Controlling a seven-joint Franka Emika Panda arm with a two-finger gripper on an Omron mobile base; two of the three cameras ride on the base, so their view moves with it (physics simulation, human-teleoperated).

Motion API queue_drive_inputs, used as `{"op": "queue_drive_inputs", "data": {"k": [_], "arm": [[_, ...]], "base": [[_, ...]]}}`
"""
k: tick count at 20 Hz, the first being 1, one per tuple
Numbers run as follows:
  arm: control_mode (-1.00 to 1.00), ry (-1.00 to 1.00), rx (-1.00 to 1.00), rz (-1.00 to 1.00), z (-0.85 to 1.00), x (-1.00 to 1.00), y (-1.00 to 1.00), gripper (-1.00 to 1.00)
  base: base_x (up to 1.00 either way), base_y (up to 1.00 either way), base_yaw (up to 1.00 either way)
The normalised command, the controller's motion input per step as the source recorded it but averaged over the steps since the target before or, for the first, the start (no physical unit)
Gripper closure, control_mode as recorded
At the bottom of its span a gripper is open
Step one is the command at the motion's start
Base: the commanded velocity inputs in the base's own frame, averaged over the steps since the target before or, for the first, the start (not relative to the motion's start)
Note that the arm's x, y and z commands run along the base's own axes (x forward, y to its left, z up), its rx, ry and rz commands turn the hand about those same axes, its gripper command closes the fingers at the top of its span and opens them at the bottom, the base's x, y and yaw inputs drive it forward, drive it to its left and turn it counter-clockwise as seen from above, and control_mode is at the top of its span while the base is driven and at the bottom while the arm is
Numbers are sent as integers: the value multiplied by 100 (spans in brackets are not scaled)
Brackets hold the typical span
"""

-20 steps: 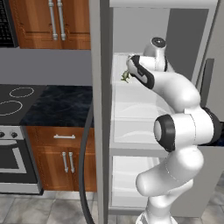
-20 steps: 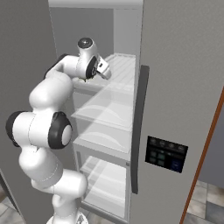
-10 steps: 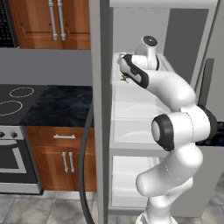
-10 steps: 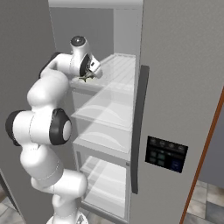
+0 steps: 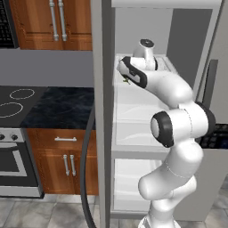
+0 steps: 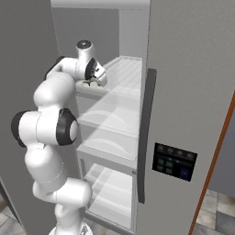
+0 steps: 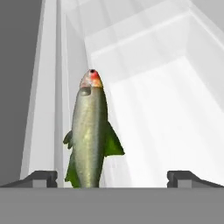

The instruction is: Take the cheese, fish, and squash from the fridge and place them on the plate on the dining counter to create an appetizer plate.

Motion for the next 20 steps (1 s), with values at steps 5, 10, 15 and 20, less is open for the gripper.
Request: {"op": "queue_drive_inputs", "data": {"k": [5, 10, 15, 20], "arm": [[-100, 11, 0, 0, -33, 28, 0, -100], [-100, 0, 0, 0, -8, 42, 0, -100], [-100, 3, -1, 0, -22, 38, 6, -100], [-100, 6, -4, 0, -48, 16, 13, -100]], "base": [[0, 0, 0], [0, 0, 0], [0, 0, 0], [0, 0, 0]]}}
